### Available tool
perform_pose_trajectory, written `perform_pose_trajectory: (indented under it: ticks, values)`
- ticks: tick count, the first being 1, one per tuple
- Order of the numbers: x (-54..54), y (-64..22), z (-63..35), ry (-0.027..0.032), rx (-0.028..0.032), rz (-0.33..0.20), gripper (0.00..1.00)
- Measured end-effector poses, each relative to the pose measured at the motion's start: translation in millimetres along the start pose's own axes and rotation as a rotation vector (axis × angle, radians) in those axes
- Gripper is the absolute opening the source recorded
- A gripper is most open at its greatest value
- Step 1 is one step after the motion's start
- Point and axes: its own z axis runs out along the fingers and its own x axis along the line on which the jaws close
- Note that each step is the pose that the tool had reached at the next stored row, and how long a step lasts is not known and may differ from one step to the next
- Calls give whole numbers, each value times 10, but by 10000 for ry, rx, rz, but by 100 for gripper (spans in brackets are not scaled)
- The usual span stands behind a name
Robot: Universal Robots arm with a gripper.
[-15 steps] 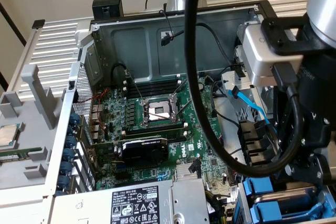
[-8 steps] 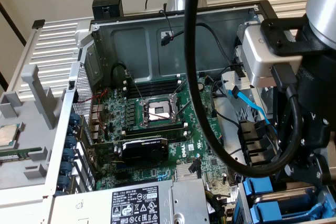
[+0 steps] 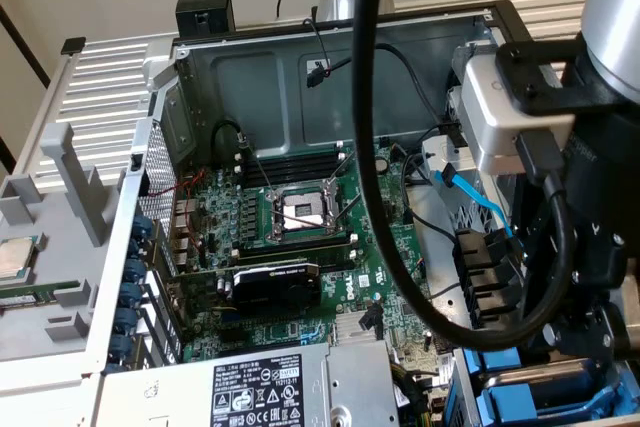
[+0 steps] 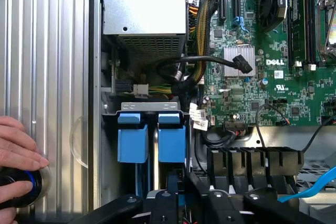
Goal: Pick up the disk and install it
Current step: 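Insert the second disk wire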
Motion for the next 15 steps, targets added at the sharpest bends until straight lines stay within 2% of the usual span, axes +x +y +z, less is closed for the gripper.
perform_pose_trajectory:
  ticks: [2, 3, 9, 15]
  values:
    - [-1, 1, -24, 15, -2, 1, 24]
    - [-1, 2, -39, 10, -2, 1, 31]
    - [-1, 6, -132, 17, 1, 1, 31]
    - [-1, 7, -160, -7, 2, 0, 31]
